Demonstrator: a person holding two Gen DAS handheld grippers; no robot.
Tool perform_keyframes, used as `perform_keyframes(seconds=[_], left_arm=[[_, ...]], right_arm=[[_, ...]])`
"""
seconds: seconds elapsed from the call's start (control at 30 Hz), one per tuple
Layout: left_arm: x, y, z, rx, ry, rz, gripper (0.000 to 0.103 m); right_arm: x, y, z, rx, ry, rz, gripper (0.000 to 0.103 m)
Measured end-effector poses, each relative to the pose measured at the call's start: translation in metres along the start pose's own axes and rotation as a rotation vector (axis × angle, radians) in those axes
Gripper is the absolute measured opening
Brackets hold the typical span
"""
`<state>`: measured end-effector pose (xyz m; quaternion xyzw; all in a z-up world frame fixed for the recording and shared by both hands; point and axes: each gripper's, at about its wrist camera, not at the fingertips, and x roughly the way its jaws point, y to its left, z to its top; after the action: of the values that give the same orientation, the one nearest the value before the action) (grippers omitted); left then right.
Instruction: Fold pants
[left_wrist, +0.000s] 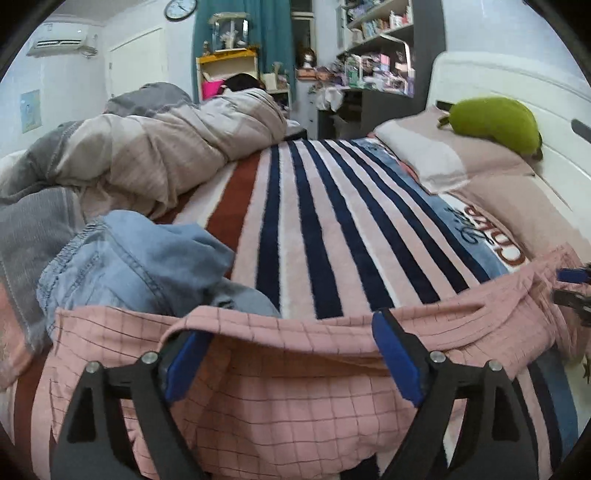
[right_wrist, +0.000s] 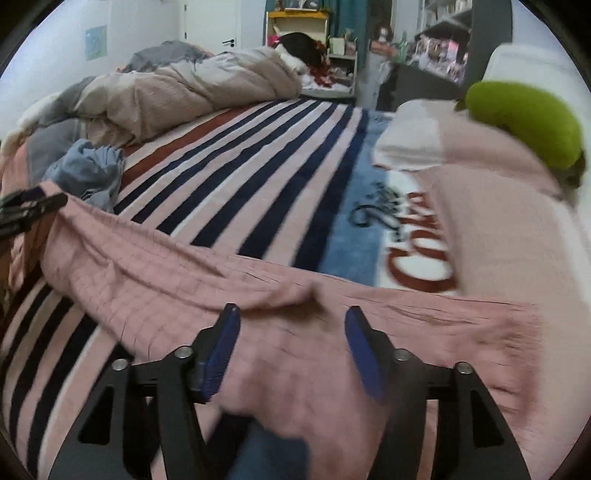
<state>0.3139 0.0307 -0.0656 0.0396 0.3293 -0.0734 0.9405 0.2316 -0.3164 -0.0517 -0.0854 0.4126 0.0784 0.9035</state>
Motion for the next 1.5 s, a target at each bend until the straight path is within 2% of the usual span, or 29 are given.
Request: perform_keyframes(seconds=[0.03, 0.07, 0.17, 0.27, 0.3, 0.43, 0.53, 0.73, 0.8, 0.87, 0.9, 1.03, 1.23, 1.5], left_arm=[[0.000, 0.003, -0.001, -0.017, 0.006, 0.026, 0.085], [0.000, 0.005, -0.001, -0.035, 0.011, 0.021, 0.085], [-0.012, 0.001, -0.002, -0.055, 0.009, -0.115, 0.085], [-0.029, -0.017, 0.000, 0.010, -0.032, -0.115, 0.085], [-0.032, -0.023, -0.001, 0.021, -0.032, -0.136, 0.085], [-0.034, -0.048, -0.012, 0.049, 0.013, -0.244, 0.085], [-0.030, -0.070, -0.021, 0.095, 0.039, -0.268, 0.085], [-0.018, -0.092, -0.035, 0.169, 0.080, -0.268, 0.085], [-0.016, -0.094, -0.036, 0.179, 0.083, -0.265, 0.085], [-0.013, -0.092, -0.036, 0.177, 0.082, -0.256, 0.085], [-0.012, -0.090, -0.036, 0.172, 0.084, -0.255, 0.085], [-0.012, -0.082, -0.035, 0.155, 0.083, -0.241, 0.085], [-0.011, -0.079, -0.034, 0.152, 0.079, -0.238, 0.085], [-0.006, -0.069, -0.034, 0.145, 0.083, -0.207, 0.085]], right_arm=[[-0.014, -0.004, -0.005, -0.011, 0.014, -0.033, 0.057], [-0.022, -0.007, -0.008, -0.018, 0.024, -0.056, 0.057], [-0.052, -0.019, -0.030, -0.029, 0.067, -0.125, 0.057], [-0.065, -0.027, -0.054, 0.003, 0.100, -0.127, 0.057], [-0.066, -0.028, -0.066, 0.019, 0.115, -0.111, 0.057], [-0.055, -0.025, -0.097, 0.020, 0.161, -0.103, 0.057], [-0.043, -0.024, -0.114, 0.021, 0.183, -0.099, 0.057], [-0.023, -0.024, -0.126, -0.030, 0.202, -0.180, 0.057], [-0.016, -0.023, -0.127, -0.045, 0.219, -0.199, 0.052], [-0.012, -0.022, -0.128, -0.074, 0.224, -0.246, 0.033], [-0.011, -0.022, -0.127, -0.091, 0.223, -0.284, 0.016], [-0.024, -0.030, -0.112, -0.089, 0.173, -0.332, 0.007], [-0.059, -0.045, -0.062, -0.081, 0.081, -0.393, 0.006], [-0.060, -0.084, -0.006, 0.018, 0.072, -0.438, 0.005]])
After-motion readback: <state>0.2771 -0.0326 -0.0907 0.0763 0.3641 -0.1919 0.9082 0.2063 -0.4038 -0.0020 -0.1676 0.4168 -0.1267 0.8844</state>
